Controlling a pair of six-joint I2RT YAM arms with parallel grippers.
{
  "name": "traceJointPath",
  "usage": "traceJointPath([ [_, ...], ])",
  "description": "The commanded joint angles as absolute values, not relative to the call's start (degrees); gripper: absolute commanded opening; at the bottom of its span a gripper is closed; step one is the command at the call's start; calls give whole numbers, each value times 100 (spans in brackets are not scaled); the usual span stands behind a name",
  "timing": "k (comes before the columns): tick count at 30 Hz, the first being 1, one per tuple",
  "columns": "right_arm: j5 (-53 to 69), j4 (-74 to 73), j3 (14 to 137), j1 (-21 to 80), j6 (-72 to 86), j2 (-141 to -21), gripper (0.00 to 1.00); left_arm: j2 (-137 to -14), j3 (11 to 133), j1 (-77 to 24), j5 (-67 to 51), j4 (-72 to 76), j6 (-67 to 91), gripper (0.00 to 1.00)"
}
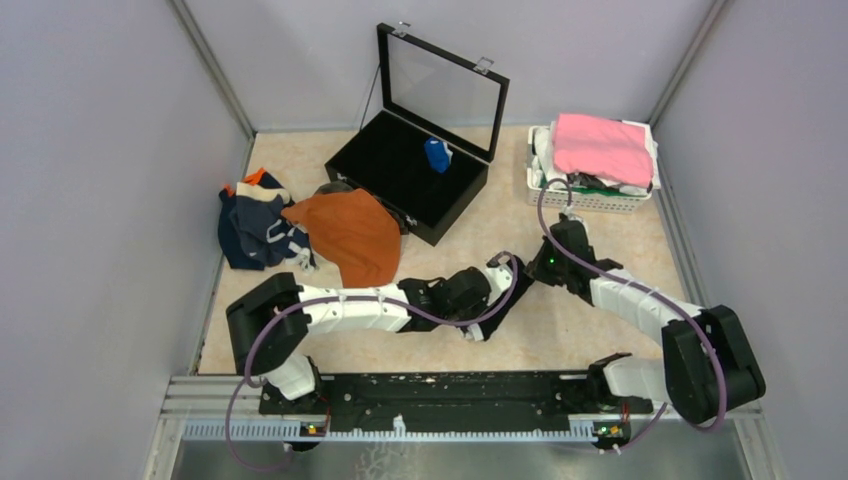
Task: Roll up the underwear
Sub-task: Fold the underwear at the center of the board.
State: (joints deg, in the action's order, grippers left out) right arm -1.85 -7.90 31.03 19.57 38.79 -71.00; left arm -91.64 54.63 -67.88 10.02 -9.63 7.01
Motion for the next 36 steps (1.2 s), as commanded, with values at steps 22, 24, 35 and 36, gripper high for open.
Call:
traceJointPath([
  [22, -445, -95, 2807, 1871, 3903, -7690, 0, -9749, 6561, -7090, 421, -1848, 1736, 4],
  [24, -452, -88, 2795, 1872, 3902, -7706, 0, -9784, 6567, -7108, 377, -1828, 1780, 5],
  [35, -442, -43, 2735, 1870, 3902, -7736, 0, -10000, 6525, -7162, -94, -1425, 2037, 7],
  [36, -445, -44, 2727, 1872, 3902, -7740, 0, -10016, 6535, -7163, -155, -1395, 2039, 8],
])
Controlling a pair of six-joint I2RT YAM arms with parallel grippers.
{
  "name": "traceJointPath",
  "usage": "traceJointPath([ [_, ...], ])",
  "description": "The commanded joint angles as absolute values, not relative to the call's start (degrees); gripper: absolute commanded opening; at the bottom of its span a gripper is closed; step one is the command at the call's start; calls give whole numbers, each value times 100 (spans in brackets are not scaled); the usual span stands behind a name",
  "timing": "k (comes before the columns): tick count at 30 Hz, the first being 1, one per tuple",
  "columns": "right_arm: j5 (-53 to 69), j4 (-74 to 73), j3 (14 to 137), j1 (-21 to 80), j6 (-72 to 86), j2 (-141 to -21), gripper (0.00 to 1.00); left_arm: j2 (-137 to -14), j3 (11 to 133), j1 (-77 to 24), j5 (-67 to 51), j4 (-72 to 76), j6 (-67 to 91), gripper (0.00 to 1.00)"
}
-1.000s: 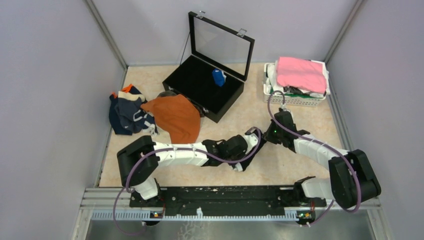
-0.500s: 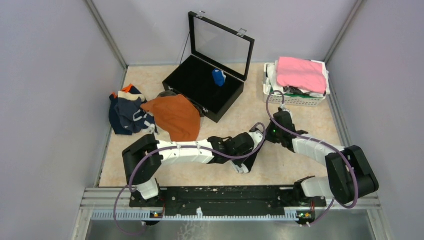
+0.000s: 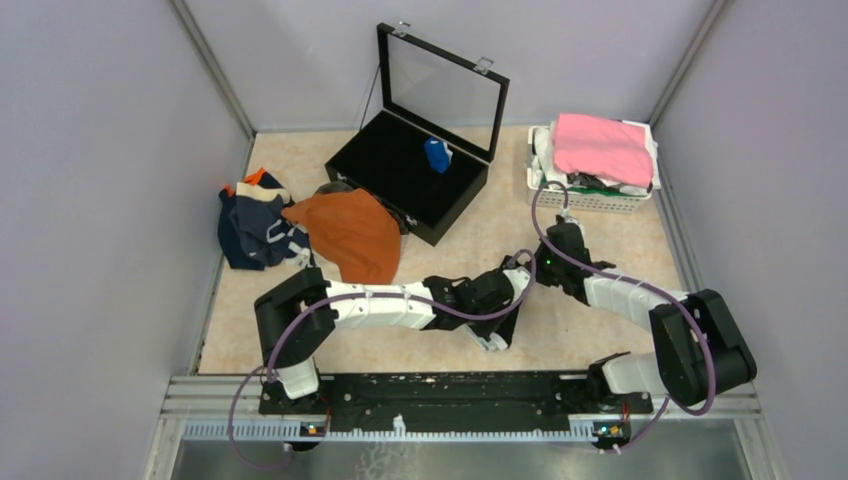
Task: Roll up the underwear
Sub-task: Fold the underwear at the center of the board.
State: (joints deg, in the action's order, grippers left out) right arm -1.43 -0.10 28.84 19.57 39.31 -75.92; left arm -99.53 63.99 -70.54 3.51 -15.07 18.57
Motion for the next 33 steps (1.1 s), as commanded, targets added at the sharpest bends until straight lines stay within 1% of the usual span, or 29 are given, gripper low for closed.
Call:
traceJointPath([
  [1, -436, -43, 2725, 1867, 3903, -7735, 0, -10030, 6546, -7163, -197, -1369, 2039, 10],
  [7, -425, -100, 2758, 1871, 3886, -7699, 0, -10237, 6387, -7172, -465, -1137, 2093, 23],
  [9, -417, -171, 2792, 1872, 3878, -7638, 4, -10272, 6260, -7180, -580, -986, 2137, 27],
  [14, -387, -486, 2972, 1872, 3805, -7248, 21, -10342, 6069, -7189, -635, -821, 2201, 33],
  [20, -492, -1022, 3261, 1868, 3600, -6652, 34, -10378, 6072, -7189, -628, -805, 2197, 37],
  [28, -658, -1726, 3486, 1872, 3301, -6074, 44, -10185, 6240, -7189, -438, -979, 2171, 43],
  [33, -602, -1971, 3573, 1872, 3182, -5837, 47, -9987, 6429, -7189, -321, -1165, 2138, 48],
])
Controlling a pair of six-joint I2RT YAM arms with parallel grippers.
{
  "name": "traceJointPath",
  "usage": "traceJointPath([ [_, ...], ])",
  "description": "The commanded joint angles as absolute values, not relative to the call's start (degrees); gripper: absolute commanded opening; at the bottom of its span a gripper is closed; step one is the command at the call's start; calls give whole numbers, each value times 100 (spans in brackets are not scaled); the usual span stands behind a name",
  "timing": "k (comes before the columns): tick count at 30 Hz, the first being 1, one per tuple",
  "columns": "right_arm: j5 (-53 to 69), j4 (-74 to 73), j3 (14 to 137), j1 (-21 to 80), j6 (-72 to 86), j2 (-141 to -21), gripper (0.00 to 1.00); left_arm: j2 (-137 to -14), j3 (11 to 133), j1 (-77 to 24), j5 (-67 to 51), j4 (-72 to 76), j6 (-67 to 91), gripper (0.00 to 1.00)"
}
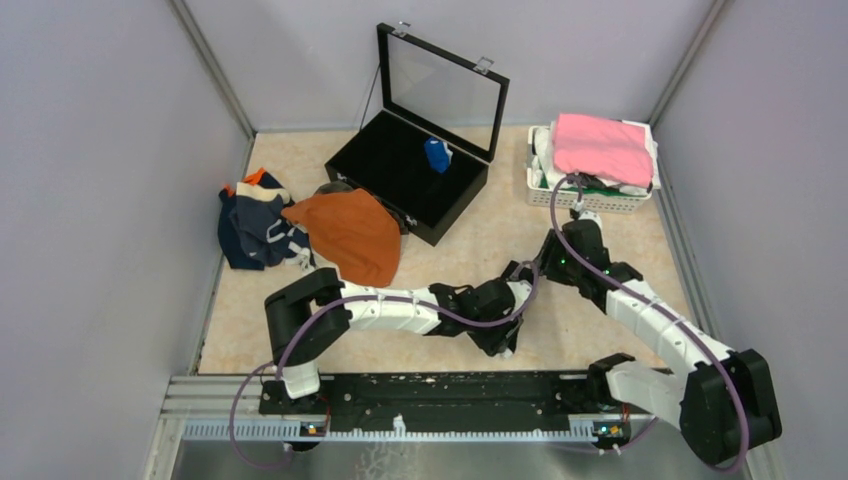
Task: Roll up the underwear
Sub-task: Fold the underwear at the center of the board.
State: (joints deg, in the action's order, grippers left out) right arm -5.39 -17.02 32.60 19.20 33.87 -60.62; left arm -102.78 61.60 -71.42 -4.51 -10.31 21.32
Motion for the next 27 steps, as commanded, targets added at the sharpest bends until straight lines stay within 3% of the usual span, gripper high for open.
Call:
traceJointPath([
  [1, -526, -1969, 3593, 1872, 3148, -5798, 46, -9947, 6466, -7189, -305, -1205, 2128, 49],
  [13, 252, -1957, 3872, 1872, 2873, -5744, 42, -9218, 6643, -7203, -180, -1493, 2126, 62],
  [19, 774, -1807, 4072, 1872, 2821, -6101, 33, -9430, 6705, -7404, -617, -918, 2136, 53],
  [27, 732, -1857, 4276, 1874, 2802, -6147, 32, -9944, 6884, -7623, -799, -662, 2107, 44],
])
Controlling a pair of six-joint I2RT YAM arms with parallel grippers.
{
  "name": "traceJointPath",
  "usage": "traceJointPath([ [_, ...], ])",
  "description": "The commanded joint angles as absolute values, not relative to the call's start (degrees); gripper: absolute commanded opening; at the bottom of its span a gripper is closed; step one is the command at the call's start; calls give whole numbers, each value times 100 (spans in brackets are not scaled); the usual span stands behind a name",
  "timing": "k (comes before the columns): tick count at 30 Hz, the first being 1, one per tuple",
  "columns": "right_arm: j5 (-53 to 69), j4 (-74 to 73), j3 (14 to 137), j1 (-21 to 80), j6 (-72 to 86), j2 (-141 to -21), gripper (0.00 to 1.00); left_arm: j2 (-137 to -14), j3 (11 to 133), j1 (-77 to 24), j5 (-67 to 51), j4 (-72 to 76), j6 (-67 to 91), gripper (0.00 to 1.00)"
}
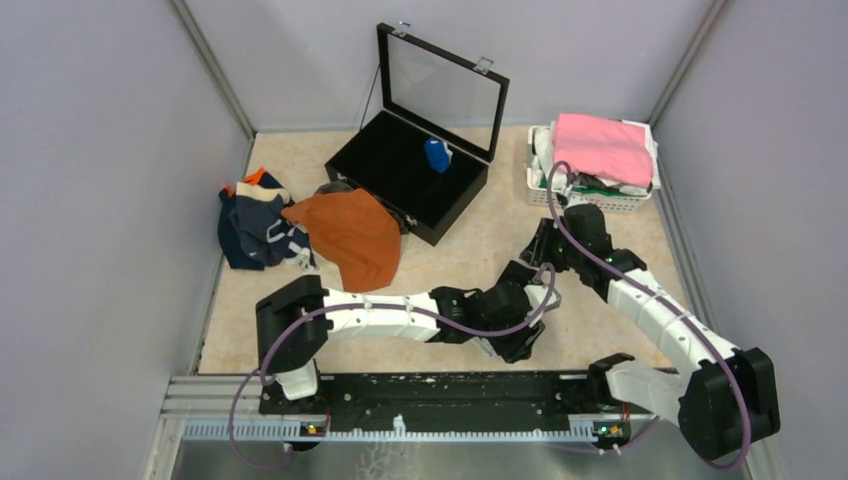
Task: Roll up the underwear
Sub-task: Fold the underwear at the center of the board.
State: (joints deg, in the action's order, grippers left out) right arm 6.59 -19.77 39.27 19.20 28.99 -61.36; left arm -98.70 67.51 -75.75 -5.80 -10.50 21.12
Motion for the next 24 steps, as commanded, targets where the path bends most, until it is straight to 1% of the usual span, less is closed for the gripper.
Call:
traceJointPath([
  [1, 779, -1848, 4305, 1868, 2786, -6203, 30, -9955, 6878, -7635, -834, -607, 2083, 43],
  [5, 1359, -1638, 4444, 1868, 2682, -6636, 19, -10166, 6852, -7664, -1055, -184, 2020, 38],
  [8, 1863, -1462, 4631, 1869, 2634, -7120, 11, -10573, 7151, -7709, -1215, -184, 2034, 29],
  [11, 2217, -1365, 4843, 1885, 2545, -7611, 6, -10944, 7255, -7742, -1189, -225, 2087, 22],
  [13, 2341, -1430, 5041, 1930, 2421, -8014, 2, -11113, 7255, -7743, -1015, -348, 2182, 14],
  [15, 2336, -1506, 5220, 2022, 2303, -8322, 0, -11177, 7154, -7743, -902, -393, 2256, 9],
  [19, 2127, -1636, 5598, 2321, 2094, -8923, 0, -11140, 6840, -7743, -681, -403, 2389, 1],
  [24, 1565, -1812, 5920, 2521, 2017, -9425, 0, -11062, 6530, -7737, -299, -705, 2658, 0],
])
